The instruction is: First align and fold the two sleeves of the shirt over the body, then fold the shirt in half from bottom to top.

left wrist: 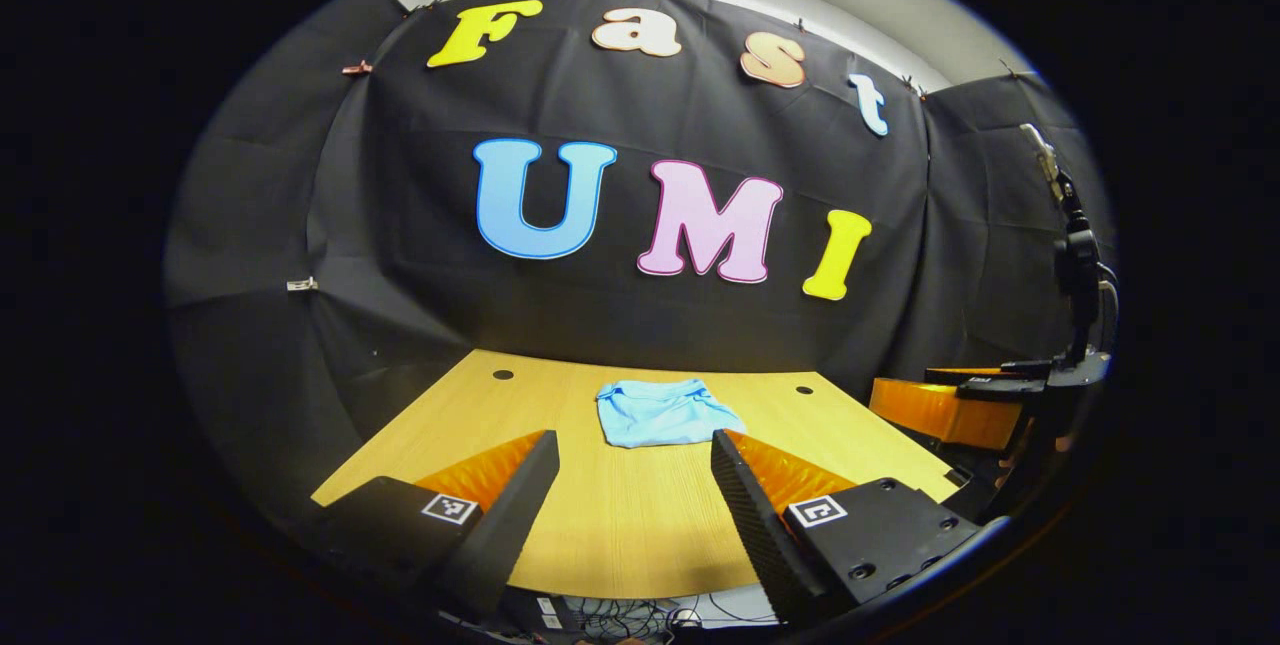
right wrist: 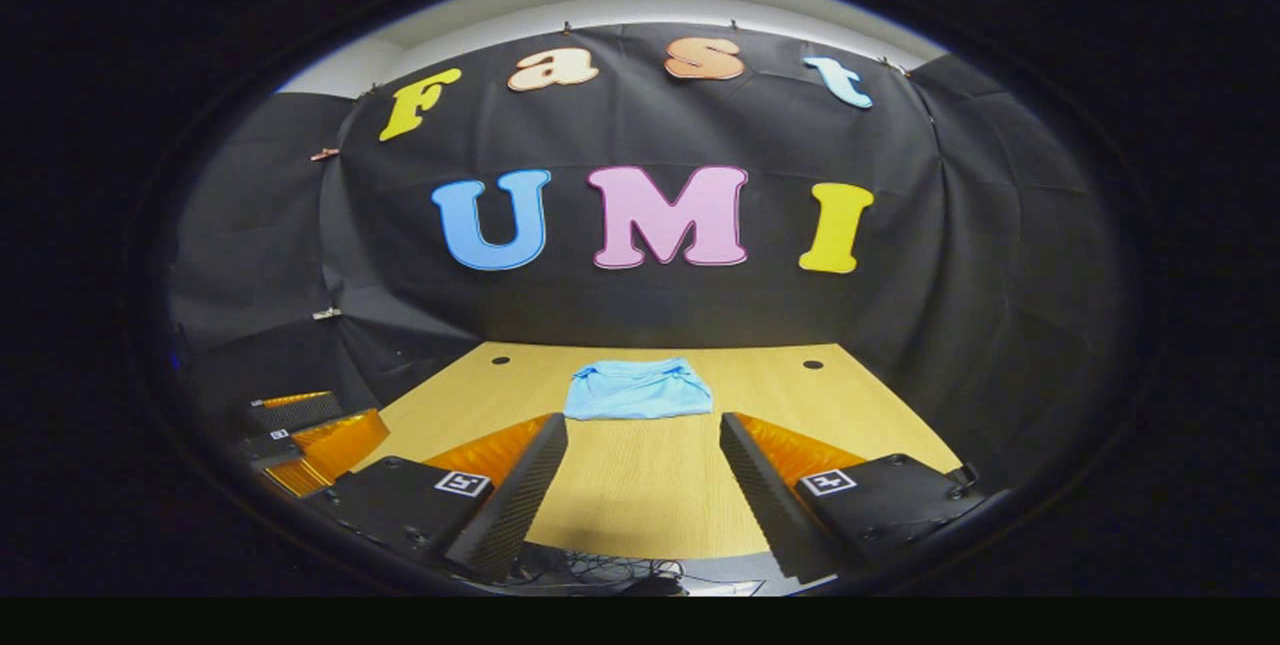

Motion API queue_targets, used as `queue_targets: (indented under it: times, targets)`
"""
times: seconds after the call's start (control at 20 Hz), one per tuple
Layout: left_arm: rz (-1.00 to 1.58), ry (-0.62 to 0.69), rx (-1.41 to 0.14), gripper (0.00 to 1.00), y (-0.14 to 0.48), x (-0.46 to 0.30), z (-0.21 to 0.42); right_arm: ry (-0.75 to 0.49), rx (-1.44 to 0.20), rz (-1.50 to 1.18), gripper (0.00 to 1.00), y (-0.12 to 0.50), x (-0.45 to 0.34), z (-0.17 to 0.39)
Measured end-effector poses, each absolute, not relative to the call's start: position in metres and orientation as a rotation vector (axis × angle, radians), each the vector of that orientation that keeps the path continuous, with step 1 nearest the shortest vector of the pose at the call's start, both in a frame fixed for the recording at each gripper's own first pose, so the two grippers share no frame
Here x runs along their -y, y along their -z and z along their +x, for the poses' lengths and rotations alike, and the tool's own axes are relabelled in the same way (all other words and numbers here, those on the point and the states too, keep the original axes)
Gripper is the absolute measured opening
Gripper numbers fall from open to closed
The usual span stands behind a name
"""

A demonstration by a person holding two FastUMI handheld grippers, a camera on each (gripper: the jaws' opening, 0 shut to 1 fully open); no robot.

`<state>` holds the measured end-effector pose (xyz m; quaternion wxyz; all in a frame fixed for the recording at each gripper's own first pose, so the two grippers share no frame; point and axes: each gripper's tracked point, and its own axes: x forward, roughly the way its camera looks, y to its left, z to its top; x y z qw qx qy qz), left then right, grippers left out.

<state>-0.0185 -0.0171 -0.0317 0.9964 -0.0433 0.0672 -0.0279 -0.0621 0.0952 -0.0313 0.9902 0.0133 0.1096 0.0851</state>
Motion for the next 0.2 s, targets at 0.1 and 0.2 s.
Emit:
queue_targets:
  times: [0.1, 0.2]
  targets:
    - [-0.073, 0.067, -0.119, 0.97, 0.0267, 0.0196, -0.0155, -0.162, -0.214, 0.026, 0.92, 0.0294, -0.0902, -0.0630]
    - [-0.065, 0.076, -0.103, 0.97, 0.0205, 0.0207, -0.0129, -0.152, -0.210, 0.031, 0.96, 0.0273, -0.0864, -0.0611]
